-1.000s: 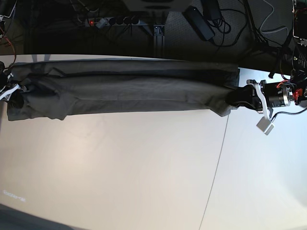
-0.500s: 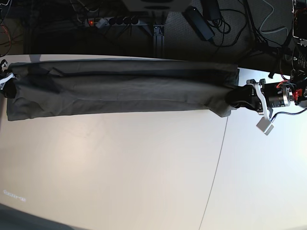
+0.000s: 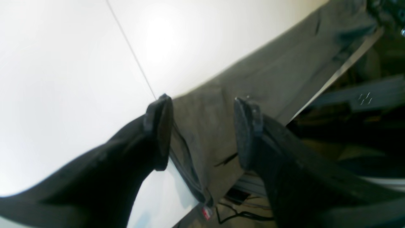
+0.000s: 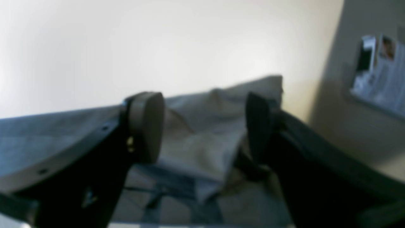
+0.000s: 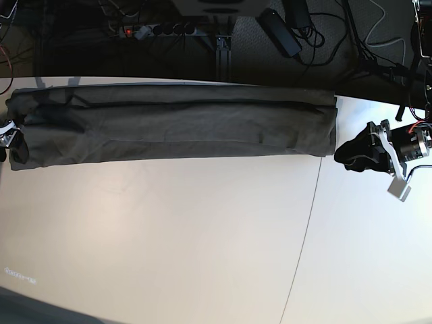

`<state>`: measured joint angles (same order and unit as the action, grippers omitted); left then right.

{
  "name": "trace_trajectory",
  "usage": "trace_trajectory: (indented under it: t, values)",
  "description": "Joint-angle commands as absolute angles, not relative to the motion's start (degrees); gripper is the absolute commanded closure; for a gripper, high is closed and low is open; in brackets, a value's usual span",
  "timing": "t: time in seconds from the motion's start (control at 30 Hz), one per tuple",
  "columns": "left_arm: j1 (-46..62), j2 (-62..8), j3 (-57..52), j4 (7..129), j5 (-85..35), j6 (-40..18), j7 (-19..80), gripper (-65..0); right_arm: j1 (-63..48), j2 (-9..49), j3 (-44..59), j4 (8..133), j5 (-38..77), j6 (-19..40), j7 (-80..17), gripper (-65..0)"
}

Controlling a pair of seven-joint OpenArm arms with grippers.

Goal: Fold the T-shirt properly
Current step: 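Regrasp the strip end with the left gripper, pinching both layers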

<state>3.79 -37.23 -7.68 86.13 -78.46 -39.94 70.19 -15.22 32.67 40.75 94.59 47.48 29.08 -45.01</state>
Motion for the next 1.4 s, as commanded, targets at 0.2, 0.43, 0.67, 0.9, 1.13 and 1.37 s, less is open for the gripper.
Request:
trace_trajectory:
  t: [0.2,0.43,0.67,0.9,1.13,1.37]
  values:
    - [5.8,-38.5,-9.2,87.0,-81.7,-40.0,68.2,-34.1,-14.8,33.7,41.4,95.9,46.7,33.4,-44.8,0.0]
    - [7.2,-37.1,-9.2,87.0,-81.6,-40.0,65.7,-34.1,-14.8,33.5,41.2,85.3,41.1,33.4,-43.3,0.0]
    - [9.6,-37.0,-9.2,87.0,-81.6,-40.0,65.6,-34.2,-14.8,33.5,41.2,73.5,41.2,33.4,-40.1,0.0]
    - [14.5,-35.6,-9.2,86.9,-80.3,-40.0,62.5,-40.7,-14.6,33.5,41.2,72.2,43.2,33.5,-39.5,0.0]
    - [15.5,-33.2,-8.6,83.7,-76.9,-40.0,58.5,-43.7,-14.7,33.5,41.2,72.2,44.4,33.5,-40.2,0.0]
    - [15.6,-32.1,-8.6,79.6,-75.1,-40.0,57.1,-43.7,-14.7,33.5,41.2,72.2,44.8,33.5,-40.8,0.0]
